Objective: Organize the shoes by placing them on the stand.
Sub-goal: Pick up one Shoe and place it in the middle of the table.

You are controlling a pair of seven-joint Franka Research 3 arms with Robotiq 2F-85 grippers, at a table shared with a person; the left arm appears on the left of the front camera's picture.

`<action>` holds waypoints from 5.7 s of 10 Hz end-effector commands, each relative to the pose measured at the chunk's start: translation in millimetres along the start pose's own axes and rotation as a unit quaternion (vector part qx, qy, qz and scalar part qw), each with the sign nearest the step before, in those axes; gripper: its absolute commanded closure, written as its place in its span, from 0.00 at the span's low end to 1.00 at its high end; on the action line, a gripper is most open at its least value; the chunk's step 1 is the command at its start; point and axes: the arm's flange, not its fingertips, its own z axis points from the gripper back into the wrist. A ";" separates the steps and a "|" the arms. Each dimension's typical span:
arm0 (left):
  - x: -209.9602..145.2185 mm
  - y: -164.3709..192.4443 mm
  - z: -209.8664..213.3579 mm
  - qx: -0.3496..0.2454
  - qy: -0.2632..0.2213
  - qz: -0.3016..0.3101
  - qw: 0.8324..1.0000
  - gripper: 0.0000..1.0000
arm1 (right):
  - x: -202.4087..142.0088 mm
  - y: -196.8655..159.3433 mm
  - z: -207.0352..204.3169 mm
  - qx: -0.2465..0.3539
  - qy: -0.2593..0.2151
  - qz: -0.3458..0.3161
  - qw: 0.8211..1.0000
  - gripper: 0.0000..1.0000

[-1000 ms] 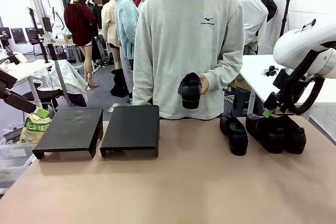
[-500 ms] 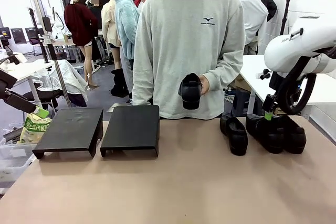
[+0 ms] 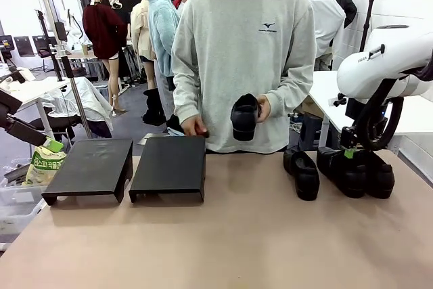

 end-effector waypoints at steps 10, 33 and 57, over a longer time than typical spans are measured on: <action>-2.1 2.0 1.0 0.001 0.003 -0.008 1.000 0.00 | 31.5 20.9 -48.6 -0.015 -0.030 -0.090 0.995 0.23; -2.1 2.0 1.0 0.001 0.003 -0.008 1.000 0.00 | 35.3 17.2 -75.5 0.028 0.028 -0.122 0.992 1.00; -2.1 2.0 1.0 0.001 0.003 -0.008 1.000 0.00 | 5.3 342.2 18.3 -0.072 0.001 -0.196 0.978 1.00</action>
